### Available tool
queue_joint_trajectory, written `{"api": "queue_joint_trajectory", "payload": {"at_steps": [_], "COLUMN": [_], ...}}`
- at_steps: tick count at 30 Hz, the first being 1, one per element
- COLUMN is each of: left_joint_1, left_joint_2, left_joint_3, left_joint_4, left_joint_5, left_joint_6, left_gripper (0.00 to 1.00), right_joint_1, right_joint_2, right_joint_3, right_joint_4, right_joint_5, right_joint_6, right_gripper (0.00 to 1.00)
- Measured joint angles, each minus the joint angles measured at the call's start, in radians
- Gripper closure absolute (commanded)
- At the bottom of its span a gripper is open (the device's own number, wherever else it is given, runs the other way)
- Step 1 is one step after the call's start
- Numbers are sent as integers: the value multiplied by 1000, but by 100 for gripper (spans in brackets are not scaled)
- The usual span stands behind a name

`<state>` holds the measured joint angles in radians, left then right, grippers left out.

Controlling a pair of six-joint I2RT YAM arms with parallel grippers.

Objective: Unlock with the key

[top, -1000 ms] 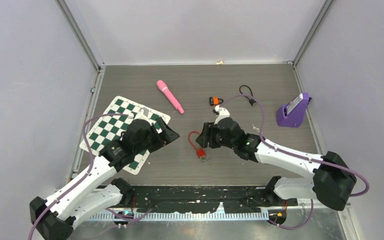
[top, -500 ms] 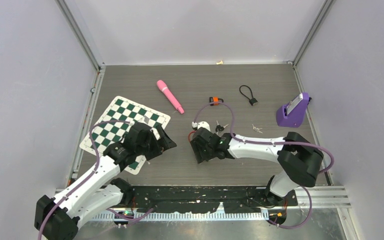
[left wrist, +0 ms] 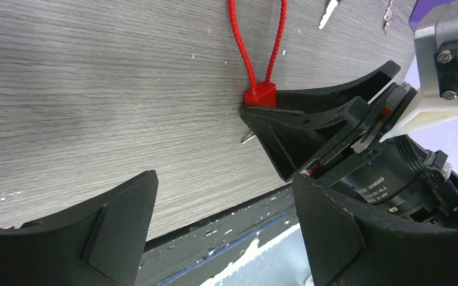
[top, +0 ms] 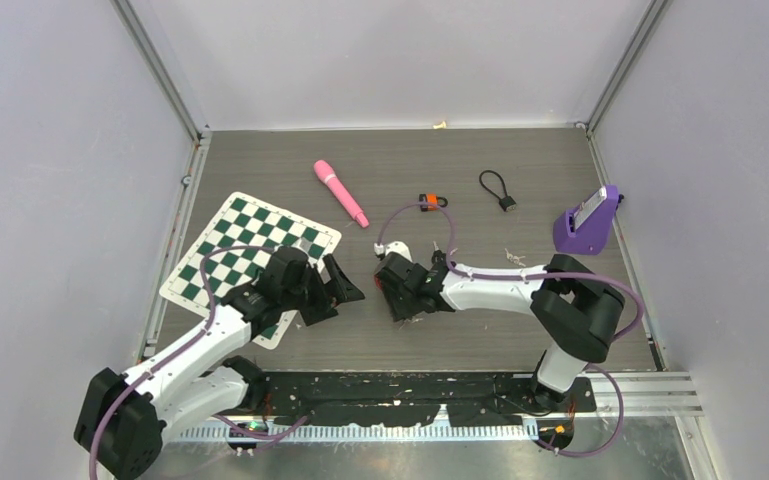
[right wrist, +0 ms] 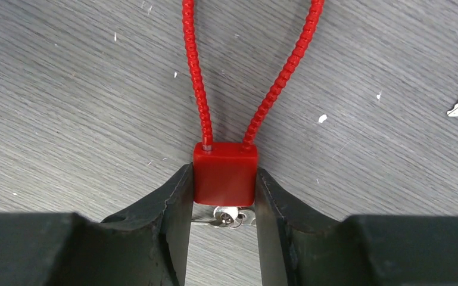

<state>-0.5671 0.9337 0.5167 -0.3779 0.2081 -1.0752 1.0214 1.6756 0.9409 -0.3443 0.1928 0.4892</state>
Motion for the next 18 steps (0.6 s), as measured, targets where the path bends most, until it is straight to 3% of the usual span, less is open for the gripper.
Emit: {"api": "queue_joint_trajectory", "payload": {"at_steps": [3,7,18], "left_joint_1": [0,0,0], "left_joint_2": [14,29,21], "left_joint_3": [-15,-31,-60], "left_joint_4": [39,100,238], "left_joint_5": [27,63,113], "left_joint_6": [-18,-43,-81], "left_gripper": [13,14,21], "right_joint_1": [13,57,112], "right_joint_2": [-5,-57,-363], "right_joint_3": [-1,-18,-197], "right_joint_4": [2,14,268], "right_joint_5": [14,51,58], "right_joint_6": [-18,-67,-203], "right_gripper": [88,93,95]}}
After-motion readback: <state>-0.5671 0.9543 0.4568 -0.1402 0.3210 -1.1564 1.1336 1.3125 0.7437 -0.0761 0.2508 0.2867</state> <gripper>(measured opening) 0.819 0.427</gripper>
